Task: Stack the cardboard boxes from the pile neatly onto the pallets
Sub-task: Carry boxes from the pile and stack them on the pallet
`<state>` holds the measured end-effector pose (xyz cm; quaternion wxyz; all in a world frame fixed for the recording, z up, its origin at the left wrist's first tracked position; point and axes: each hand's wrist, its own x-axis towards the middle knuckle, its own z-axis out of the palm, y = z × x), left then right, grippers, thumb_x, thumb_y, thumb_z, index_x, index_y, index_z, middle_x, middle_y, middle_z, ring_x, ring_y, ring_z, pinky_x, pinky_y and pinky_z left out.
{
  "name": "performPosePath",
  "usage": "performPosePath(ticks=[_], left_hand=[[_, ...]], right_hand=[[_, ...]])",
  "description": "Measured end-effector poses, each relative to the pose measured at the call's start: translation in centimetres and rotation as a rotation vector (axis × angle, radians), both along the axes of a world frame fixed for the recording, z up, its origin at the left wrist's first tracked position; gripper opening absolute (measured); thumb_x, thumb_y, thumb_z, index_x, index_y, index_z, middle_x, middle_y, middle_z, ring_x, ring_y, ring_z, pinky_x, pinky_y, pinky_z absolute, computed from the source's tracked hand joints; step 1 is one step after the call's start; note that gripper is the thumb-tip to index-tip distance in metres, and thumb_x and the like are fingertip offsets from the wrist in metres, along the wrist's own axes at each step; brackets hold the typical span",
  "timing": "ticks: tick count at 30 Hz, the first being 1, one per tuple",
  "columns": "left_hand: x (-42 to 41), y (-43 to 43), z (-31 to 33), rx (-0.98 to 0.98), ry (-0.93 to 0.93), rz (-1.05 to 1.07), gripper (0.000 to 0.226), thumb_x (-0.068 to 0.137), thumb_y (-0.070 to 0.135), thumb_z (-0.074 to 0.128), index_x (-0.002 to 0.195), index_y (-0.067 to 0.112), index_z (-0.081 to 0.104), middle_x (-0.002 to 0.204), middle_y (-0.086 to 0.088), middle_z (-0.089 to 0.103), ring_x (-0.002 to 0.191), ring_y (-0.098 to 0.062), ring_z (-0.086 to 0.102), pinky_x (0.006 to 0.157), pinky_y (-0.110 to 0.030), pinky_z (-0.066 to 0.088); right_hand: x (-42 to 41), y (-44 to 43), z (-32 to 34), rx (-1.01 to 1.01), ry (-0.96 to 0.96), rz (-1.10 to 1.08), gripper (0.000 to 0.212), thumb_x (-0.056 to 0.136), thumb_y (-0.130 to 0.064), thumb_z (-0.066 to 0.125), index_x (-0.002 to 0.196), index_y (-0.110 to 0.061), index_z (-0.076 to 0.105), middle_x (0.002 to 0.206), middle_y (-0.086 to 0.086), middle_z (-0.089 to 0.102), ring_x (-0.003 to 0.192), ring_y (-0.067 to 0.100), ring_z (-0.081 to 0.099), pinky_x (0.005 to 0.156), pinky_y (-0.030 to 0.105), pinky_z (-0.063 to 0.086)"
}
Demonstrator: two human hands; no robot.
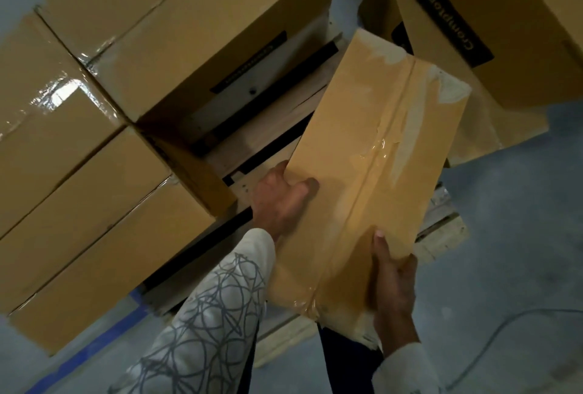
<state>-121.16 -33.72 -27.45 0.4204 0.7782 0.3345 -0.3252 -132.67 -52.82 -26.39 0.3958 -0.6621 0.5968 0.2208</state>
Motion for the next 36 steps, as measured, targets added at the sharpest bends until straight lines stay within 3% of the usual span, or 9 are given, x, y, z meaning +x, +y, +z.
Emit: performPosePath(ticks=[3, 7, 12, 20, 22, 26, 29, 31, 36], left_hand=[[0.5, -0.3, -0.6, -0.021, 0.004, 0.037, 0.05, 0.081, 0.048, 0.073, 0.127, 0.03, 0.063, 0.108, 0.009, 0.067, 0.102, -0.022, 0.064, 0.097, -0.039, 0.052], [0.8, -0.6, -0.9, -0.004, -0.013, 0.008, 0.051, 0.081, 0.045, 0.073, 0.127, 0.026, 0.062, 0.11, 0.005, 0.068, 0.098, -0.023, 0.064, 0.089, -0.035, 0.051], [-1.7, 2.1, -0.5, -0.208, 0.045, 0.093, 0.05, 0.087, 0.042, 0.072, 0.135, 0.03, 0.063, 0.117, 0.006, 0.071, 0.1, -0.019, 0.068, 0.086, -0.034, 0.056], [-13.5, 2.7, 3.4, 0.035, 0.171, 0.293, 0.073, 0.075, 0.081, 0.064, 0.137, 0.043, 0.057, 0.121, 0.012, 0.066, 0.108, -0.02, 0.063, 0.098, -0.043, 0.054], [-15.0, 1.6, 4.0, 0.103, 0.152, 0.514, 0.073, 0.069, 0.075, 0.075, 0.131, 0.036, 0.065, 0.119, 0.009, 0.069, 0.107, -0.02, 0.065, 0.096, -0.043, 0.056], [-16.0, -1.2, 4.1, 0.015, 0.12, 1.302, 0.058, 0.077, 0.024, 0.091, 0.128, 0.014, 0.065, 0.122, -0.005, 0.071, 0.104, -0.023, 0.07, 0.097, -0.041, 0.057], [-15.3, -3.2, 3.0, 0.068, 0.199, 1.533, 0.034, 0.084, 0.023, 0.085, 0.112, 0.014, 0.069, 0.115, -0.006, 0.072, 0.102, -0.026, 0.069, 0.096, -0.039, 0.054], [-14.7, -4.2, 2.3, 0.122, 0.217, 1.499, 0.037, 0.091, 0.026, 0.077, 0.124, 0.013, 0.071, 0.121, -0.008, 0.071, 0.109, -0.029, 0.068, 0.099, -0.041, 0.053], [-14.9, -5.2, 0.3, 0.202, 0.139, 1.469, 0.041, 0.093, 0.042, 0.071, 0.13, 0.025, 0.068, 0.125, -0.001, 0.07, 0.112, -0.026, 0.066, 0.105, -0.05, 0.051]], right_hand=[[2.7, -1.0, -1.5, -0.049, -0.031, 0.0, 0.102, 0.063, -0.09, 0.067, 0.147, -0.038, 0.039, 0.144, 0.003, 0.056, 0.13, 0.039, 0.053, 0.11, 0.062, 0.042], [4.9, -1.8, -3.0, -0.102, -0.041, 0.057, 0.106, 0.062, -0.087, 0.069, 0.145, -0.029, 0.038, 0.141, 0.007, 0.056, 0.125, 0.039, 0.054, 0.106, 0.062, 0.045], [3.9, -0.3, -2.7, -0.267, 0.096, 0.251, 0.107, 0.08, -0.084, 0.056, 0.157, -0.021, 0.015, 0.157, 0.012, 0.033, 0.141, 0.039, 0.038, 0.112, 0.064, 0.033], [5.6, 0.9, -1.0, -0.459, 0.038, 1.057, 0.074, 0.097, -0.05, 0.052, 0.157, -0.021, 0.021, 0.162, 0.013, 0.019, 0.144, 0.035, 0.022, 0.106, 0.068, 0.029], [8.2, 1.6, -1.4, -0.459, 0.0, 1.225, 0.069, 0.096, -0.039, 0.054, 0.156, -0.023, 0.026, 0.163, 0.011, 0.019, 0.144, 0.033, 0.022, 0.105, 0.066, 0.028], [14.7, 2.7, -2.4, -0.398, -0.108, 1.428, 0.065, 0.085, -0.016, 0.059, 0.146, -0.026, 0.04, 0.157, 0.003, 0.03, 0.141, 0.029, 0.028, 0.105, 0.061, 0.027], [20.0, 2.9, -3.8, -0.39, -0.227, 1.463, 0.05, 0.09, -0.019, 0.055, 0.139, -0.026, 0.051, 0.149, 0.002, 0.042, 0.137, 0.027, 0.034, 0.105, 0.059, 0.025], [24.1, 2.8, -5.0, -0.412, -0.248, 1.455, 0.048, 0.092, -0.026, 0.055, 0.14, -0.027, 0.05, 0.15, 0.001, 0.042, 0.139, 0.027, 0.033, 0.107, 0.059, 0.024], [32.8, 1.0, -7.4, -0.377, -0.083, 1.379, 0.097, 0.086, -0.074, 0.057, 0.16, -0.021, 0.023, 0.167, 0.009, 0.023, 0.154, 0.034, 0.016, 0.115, 0.073, 0.011]])
